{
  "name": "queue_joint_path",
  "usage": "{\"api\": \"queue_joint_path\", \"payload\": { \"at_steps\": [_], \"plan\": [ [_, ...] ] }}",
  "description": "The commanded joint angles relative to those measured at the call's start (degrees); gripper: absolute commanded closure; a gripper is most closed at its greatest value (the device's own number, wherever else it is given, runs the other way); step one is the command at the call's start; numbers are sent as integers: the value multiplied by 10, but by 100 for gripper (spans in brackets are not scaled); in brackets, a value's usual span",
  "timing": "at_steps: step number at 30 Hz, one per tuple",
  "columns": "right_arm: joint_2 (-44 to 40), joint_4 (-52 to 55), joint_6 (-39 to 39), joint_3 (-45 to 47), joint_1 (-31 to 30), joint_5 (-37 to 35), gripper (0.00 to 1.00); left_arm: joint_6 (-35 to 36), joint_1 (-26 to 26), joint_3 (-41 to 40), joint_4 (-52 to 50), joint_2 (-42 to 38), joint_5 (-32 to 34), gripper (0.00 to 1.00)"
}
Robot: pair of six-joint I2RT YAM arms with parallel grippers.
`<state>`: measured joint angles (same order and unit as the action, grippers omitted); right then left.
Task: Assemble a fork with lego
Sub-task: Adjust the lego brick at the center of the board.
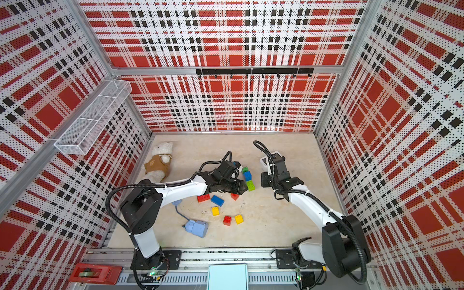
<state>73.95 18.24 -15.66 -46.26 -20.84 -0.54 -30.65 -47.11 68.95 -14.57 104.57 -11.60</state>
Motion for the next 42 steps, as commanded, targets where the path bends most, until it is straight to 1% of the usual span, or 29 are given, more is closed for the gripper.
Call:
{"api": "queue_joint_path", "payload": {
  "at_steps": [1, 12, 18, 21, 26, 29, 32, 34, 37, 39, 42],
  "plan": [
    [-18, -10, 6, 5, 2, -6, 100, -9, -7, 17, 17, 9, 5, 39],
    [-24, -12, 4, 11, 3, -7, 100, -18, -16, 22, 28, 17, 6, 32],
    [-30, -12, 4, 15, 3, -11, 100, -19, -20, 21, 31, 16, 7, 31],
    [-33, -12, 6, 15, 3, -13, 100, -14, -22, 6, 38, -2, 7, 31],
    [-43, -29, 23, 23, 3, -5, 100, 1, -25, -37, 57, -59, 14, 37],
    [-51, -35, 43, 21, 4, 1, 100, 16, -24, -59, 74, -100, 13, 43],
    [-64, -50, 76, 24, 4, 28, 100, 32, -12, -61, 92, -127, -9, 45],
    [-65, -53, 109, 16, 4, 72, 100, 41, 4, -46, 98, -128, -39, 47],
    [-58, -26, 159, -8, 4, 122, 100, 53, 29, -15, 98, -116, -78, 50],
    [-49, 11, 188, -27, 4, 137, 100, 60, 46, 8, 92, -101, -105, 54],
    [-45, 64, 212, -57, -1, 131, 100, 69, 64, 39, 78, -77, -138, 59]
  ]
}}
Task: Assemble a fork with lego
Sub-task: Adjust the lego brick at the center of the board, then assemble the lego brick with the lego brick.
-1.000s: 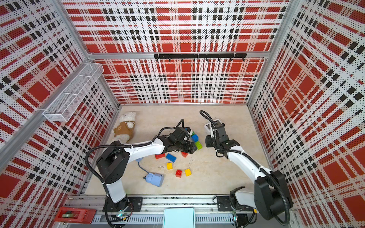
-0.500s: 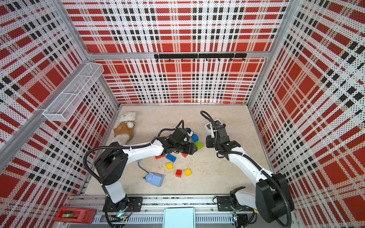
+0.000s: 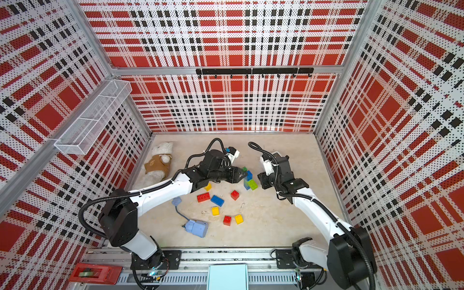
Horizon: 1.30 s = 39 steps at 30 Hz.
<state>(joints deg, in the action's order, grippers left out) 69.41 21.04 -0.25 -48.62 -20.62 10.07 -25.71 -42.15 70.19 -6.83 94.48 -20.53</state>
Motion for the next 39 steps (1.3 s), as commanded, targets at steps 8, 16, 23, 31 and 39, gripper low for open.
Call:
{"api": "queue_joint_path", "payload": {
  "at_steps": [8, 16, 23, 31, 39],
  "plan": [
    [-14, 86, 65, -55, -5, -11, 100, 57, 28, 99, -62, 85, -85, 65],
    [-21, 112, 80, -65, -9, 20, 100, 70, 32, 137, -92, 126, -83, 67],
    [-30, 122, 93, -74, -47, -34, 100, 68, 36, 129, -86, 129, -63, 68],
    [-32, 108, 82, -66, -48, -36, 100, 64, 40, 139, -82, 140, -59, 69],
    [-30, 111, 81, -66, -49, -32, 100, 64, 42, 139, -87, 154, -71, 70]
  ]
}}
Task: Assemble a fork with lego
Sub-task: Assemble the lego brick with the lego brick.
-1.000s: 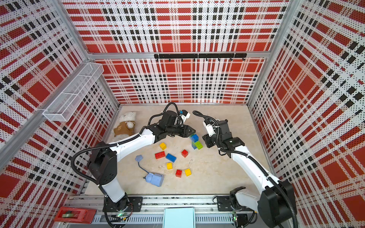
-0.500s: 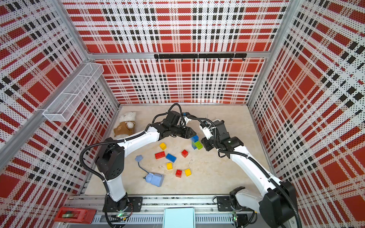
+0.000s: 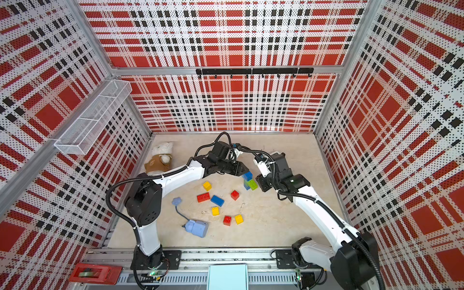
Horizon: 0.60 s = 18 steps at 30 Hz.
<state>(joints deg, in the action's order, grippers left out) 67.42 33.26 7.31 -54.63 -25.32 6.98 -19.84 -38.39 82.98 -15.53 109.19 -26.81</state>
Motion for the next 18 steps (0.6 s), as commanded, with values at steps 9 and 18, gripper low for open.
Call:
{"api": "queue_joint_path", "payload": {
  "at_steps": [9, 18],
  "plan": [
    [-11, -9, 5, -3, -2, 1, 100, 4, 4, 4, 2, 10, -12, 73],
    [3, 13, 25, -11, -21, 16, 100, 2, 4, -12, 8, 4, -12, 75]
  ]
}}
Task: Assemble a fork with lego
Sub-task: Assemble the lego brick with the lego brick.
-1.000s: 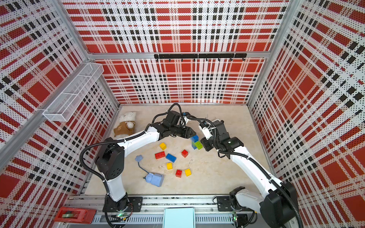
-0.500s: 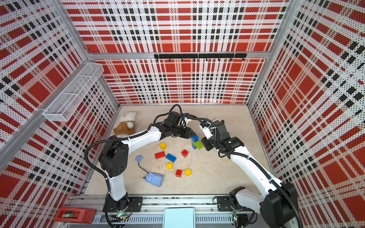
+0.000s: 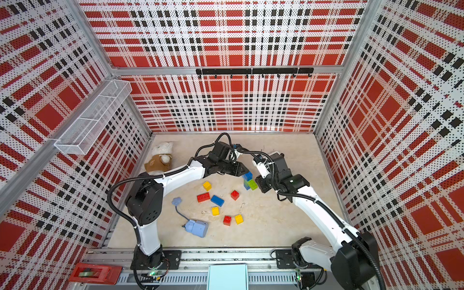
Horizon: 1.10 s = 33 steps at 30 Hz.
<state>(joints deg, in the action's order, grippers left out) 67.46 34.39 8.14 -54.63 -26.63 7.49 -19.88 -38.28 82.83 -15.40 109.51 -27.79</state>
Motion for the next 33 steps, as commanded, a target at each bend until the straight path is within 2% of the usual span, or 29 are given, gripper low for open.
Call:
{"api": "queue_joint_path", "payload": {
  "at_steps": [1, 16, 33],
  "plan": [
    [6, 2, 15, -11, -8, 14, 100, 2, 4, -12, 8, 0, -2, 75],
    [79, 0, 2, -27, -11, 41, 100, -3, 4, -22, 14, -3, -3, 75],
    [115, -13, -11, -44, -10, 9, 100, -4, 5, -28, 16, -6, -2, 75]
  ]
}}
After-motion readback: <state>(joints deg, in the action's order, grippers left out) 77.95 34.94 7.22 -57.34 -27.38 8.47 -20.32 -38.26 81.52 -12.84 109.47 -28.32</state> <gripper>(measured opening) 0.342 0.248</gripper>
